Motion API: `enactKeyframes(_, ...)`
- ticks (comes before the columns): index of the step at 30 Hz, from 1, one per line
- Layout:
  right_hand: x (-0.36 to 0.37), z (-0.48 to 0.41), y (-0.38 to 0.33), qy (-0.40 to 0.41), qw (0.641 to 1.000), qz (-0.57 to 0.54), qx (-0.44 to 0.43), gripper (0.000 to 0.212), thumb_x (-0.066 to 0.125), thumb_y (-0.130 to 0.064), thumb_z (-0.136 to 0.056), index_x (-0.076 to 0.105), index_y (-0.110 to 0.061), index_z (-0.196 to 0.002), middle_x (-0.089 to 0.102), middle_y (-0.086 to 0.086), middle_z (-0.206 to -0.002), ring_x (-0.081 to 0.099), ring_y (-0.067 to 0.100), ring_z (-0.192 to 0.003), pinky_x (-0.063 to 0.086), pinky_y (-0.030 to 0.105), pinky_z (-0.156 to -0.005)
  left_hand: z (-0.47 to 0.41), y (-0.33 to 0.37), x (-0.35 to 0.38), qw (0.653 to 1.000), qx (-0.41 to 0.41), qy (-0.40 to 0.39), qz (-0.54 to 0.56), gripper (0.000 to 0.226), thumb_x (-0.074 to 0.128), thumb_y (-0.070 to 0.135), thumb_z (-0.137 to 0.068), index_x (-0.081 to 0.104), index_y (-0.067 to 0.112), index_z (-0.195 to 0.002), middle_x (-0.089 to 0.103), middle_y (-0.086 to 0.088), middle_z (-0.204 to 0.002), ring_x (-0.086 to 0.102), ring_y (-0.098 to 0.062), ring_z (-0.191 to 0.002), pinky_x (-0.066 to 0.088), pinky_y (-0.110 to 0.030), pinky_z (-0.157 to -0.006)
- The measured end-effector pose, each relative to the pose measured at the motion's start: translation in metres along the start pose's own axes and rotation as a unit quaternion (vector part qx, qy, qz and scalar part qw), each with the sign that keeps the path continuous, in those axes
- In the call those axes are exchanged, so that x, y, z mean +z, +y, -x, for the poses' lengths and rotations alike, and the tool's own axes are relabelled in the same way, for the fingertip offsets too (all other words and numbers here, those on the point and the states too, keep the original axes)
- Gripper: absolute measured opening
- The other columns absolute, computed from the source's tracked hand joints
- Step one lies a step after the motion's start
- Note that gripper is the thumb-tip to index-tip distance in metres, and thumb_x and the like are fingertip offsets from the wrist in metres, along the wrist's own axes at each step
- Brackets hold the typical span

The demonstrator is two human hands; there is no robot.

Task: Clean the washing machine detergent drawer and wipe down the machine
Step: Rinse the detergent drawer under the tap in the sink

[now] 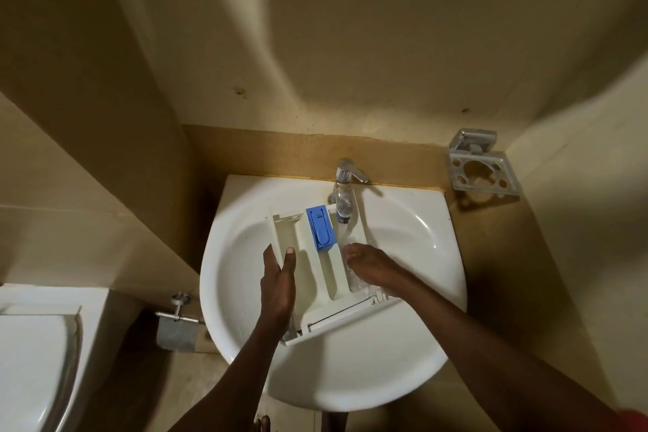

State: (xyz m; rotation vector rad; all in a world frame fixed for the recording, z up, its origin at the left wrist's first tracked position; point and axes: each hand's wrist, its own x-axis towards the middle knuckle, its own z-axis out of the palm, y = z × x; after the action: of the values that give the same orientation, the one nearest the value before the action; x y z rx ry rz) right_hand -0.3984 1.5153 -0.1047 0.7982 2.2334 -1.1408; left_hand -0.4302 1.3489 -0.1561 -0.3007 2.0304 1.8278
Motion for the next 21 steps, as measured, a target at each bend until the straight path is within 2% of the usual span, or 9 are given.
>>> enactKeyframes(3, 0.019, -0.008, 0.002, 0.019, 0.998, -0.046, 0.03, 0.03, 0.046, -0.03, -0.09, 0.066, -0.013, -0.105, 0.068, 0.006, -0.1, 0.063, 0.025, -0.095, 0.051, 0.032, -0.083, -0.001, -0.001, 0.001, 1.0, 0.0, 0.008, -0.009, 0.043, 0.04, 0.036, -0.104, 0.036, 0.024, -0.144, 0.052, 0.008, -0.125, 0.053, -0.016, -0.105, 0.044, -0.036, -0.094)
enactKeyframes(5, 0.027, -0.011, 0.007, 0.029, 0.968, -0.233, 0.089, 0.031, 0.054, -0.025, -0.081, 0.068, -0.003, -0.098, 0.067, 0.006, -0.079, 0.063, 0.023, -0.072, 0.048, 0.027, -0.067, -0.001, -0.003, 0.001, 1.0, -0.001, 0.005, -0.004, 0.044, 0.04, 0.037, -0.104, 0.035, 0.024, -0.145, 0.052, 0.008, -0.125, 0.053, -0.015, -0.105, 0.042, -0.034, -0.093)
enactKeyframes(9, 0.023, -0.008, 0.01, -0.018, 0.724, -0.685, 0.086, 0.022, 0.041, 0.006, -0.086, 0.062, 0.0, -0.084, 0.063, 0.013, -0.076, 0.059, 0.018, -0.063, 0.05, 0.019, -0.053, -0.001, -0.004, 0.003, 1.0, -0.012, -0.001, 0.002, 0.045, 0.04, 0.04, -0.103, 0.035, 0.025, -0.145, 0.053, 0.008, -0.127, 0.052, -0.016, -0.108, 0.04, -0.034, -0.097)
enactKeyframes(11, 0.026, 0.002, 0.002, -0.04, 0.803, -0.594, 0.003, 0.026, 0.042, 0.009, -0.089, 0.067, 0.005, -0.095, 0.069, 0.017, -0.088, 0.066, 0.024, -0.079, 0.056, 0.021, -0.066, -0.002, -0.004, 0.004, 1.0, -0.02, 0.0, 0.005, 0.046, 0.04, 0.043, -0.102, 0.036, 0.025, -0.145, 0.055, 0.004, -0.132, 0.055, -0.019, -0.111, 0.043, -0.04, -0.102)
enactKeyframes(13, 0.032, 0.006, -0.007, 0.026, 0.951, -0.297, -0.079, 0.029, 0.043, 0.003, -0.09, 0.071, -0.003, -0.095, 0.073, 0.011, -0.091, 0.068, 0.022, -0.086, 0.053, 0.018, -0.072, -0.003, -0.004, 0.004, 1.0, -0.028, -0.004, 0.008, 0.046, 0.04, 0.045, -0.102, 0.037, 0.024, -0.143, 0.056, 0.0, -0.133, 0.058, -0.021, -0.11, 0.046, -0.046, -0.102)
enactKeyframes(14, 0.033, 0.004, -0.01, 0.064, 0.981, -0.153, -0.106, 0.029, 0.044, -0.002, -0.089, 0.072, -0.009, -0.093, 0.073, 0.005, -0.091, 0.068, 0.019, -0.087, 0.051, 0.018, -0.073, -0.002, -0.003, 0.004, 1.0, -0.028, -0.005, 0.012, 0.045, 0.04, 0.044, -0.102, 0.038, 0.024, -0.143, 0.057, 0.0, -0.131, 0.059, -0.019, -0.107, 0.047, -0.044, -0.1)
enactKeyframes(17, 0.033, 0.001, -0.015, 0.026, 0.996, 0.01, -0.087, 0.021, 0.05, -0.019, -0.08, 0.065, -0.018, -0.094, 0.067, 0.0, -0.095, 0.059, 0.017, -0.089, 0.042, 0.025, -0.073, -0.001, -0.003, 0.002, 0.999, -0.032, -0.006, 0.02, 0.046, 0.042, 0.047, -0.1, 0.039, 0.026, -0.141, 0.058, 0.002, -0.127, 0.06, -0.017, -0.104, 0.049, -0.043, -0.097)
enactKeyframes(19, 0.044, 0.004, -0.014, -0.092, 0.989, -0.117, -0.021, 0.04, 0.054, -0.033, -0.073, 0.06, -0.022, -0.111, 0.058, 0.0, -0.11, 0.052, 0.014, -0.093, 0.04, 0.027, -0.076, 0.0, -0.004, 0.002, 0.999, -0.04, -0.004, 0.021, 0.055, 0.044, 0.059, -0.091, 0.04, 0.031, -0.138, 0.06, 0.001, -0.128, 0.061, -0.022, -0.11, 0.049, -0.051, -0.099)
enactKeyframes(21, 0.062, 0.006, -0.012, -0.094, 0.968, -0.233, -0.006, 0.059, 0.057, -0.045, -0.072, 0.054, -0.029, -0.129, 0.049, -0.005, -0.133, 0.049, 0.011, -0.114, 0.04, 0.03, -0.096, 0.001, -0.004, 0.002, 0.999, -0.044, -0.004, 0.014, 0.054, 0.043, 0.058, -0.093, 0.039, 0.031, -0.14, 0.06, 0.001, -0.129, 0.061, -0.023, -0.11, 0.049, -0.05, -0.1)
